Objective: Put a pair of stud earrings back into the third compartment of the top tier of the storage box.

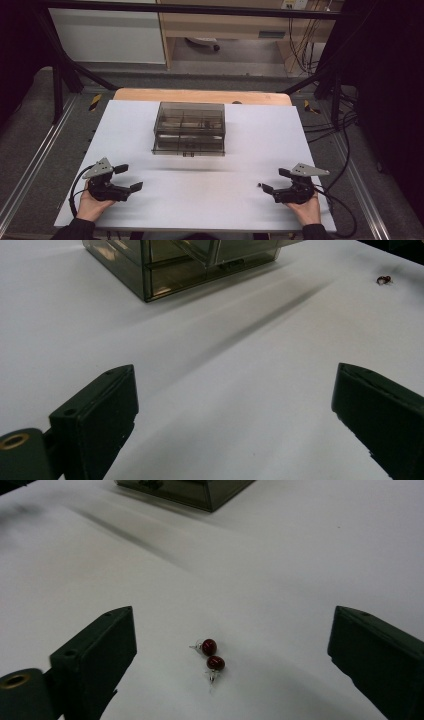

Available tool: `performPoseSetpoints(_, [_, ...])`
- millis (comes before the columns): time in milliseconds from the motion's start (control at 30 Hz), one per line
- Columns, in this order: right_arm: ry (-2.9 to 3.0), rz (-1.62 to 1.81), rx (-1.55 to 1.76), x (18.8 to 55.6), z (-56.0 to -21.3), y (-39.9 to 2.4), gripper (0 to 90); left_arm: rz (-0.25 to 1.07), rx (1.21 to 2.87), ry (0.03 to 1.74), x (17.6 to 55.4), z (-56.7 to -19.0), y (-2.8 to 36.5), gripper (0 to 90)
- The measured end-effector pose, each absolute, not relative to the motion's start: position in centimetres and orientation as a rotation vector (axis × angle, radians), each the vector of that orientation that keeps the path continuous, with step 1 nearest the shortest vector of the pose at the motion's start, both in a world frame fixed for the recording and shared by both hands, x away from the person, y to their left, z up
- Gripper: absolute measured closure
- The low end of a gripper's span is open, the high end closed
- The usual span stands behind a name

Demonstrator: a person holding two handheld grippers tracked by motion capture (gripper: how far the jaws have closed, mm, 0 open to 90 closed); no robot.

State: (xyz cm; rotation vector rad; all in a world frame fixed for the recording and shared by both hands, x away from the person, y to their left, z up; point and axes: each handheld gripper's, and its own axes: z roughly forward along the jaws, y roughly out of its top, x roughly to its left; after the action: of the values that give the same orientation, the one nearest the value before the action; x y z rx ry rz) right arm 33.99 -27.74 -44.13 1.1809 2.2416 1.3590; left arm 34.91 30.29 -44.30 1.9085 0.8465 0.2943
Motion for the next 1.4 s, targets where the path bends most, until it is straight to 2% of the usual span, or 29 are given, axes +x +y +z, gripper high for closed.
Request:
performPoseSetpoints(33, [2.264,1.343,1.187,34.0,-44.1,-27.5,12.6,0.296,1.902,0.848,34.9,-44.3,30.3,4.7])
performPoseSetpoints(167, [2.292,1.285,1.204,34.1,-44.3,-27.0,22.8,0.295,1.901,0.854,34.9,-44.3,30.4,4.8])
performPoseSetpoints(467, [2.352,1.195,1.228,34.2,-44.9,-26.4,40.6,0.295,1.902,0.858,34.9,-44.3,30.5,4.9])
performPoseSetpoints(567, [2.366,1.176,1.214,34.2,-44.9,-26.2,44.1,0.295,1.904,0.859,34.9,-44.3,30.4,4.9])
performPoseSetpoints(600, [2.379,1.174,1.210,34.1,-44.9,-26.1,48.7,0.295,1.904,0.859,34.9,-44.4,30.4,4.9])
performPoseSetpoints(700, [2.385,1.161,1.205,34.1,-44.9,-26.1,54.4,0.295,1.905,0.857,34.9,-44.4,30.4,5.0])
performPoseSetpoints(1000, [2.405,1.142,1.184,34.2,-45.1,-25.9,65.1,0.295,1.909,0.861,34.9,-44.4,30.4,5.2])
performPoseSetpoints(1400, [2.414,1.126,1.184,34.3,-45.2,-25.8,72.6,0.296,1.909,0.864,34.9,-44.4,30.4,5.3])
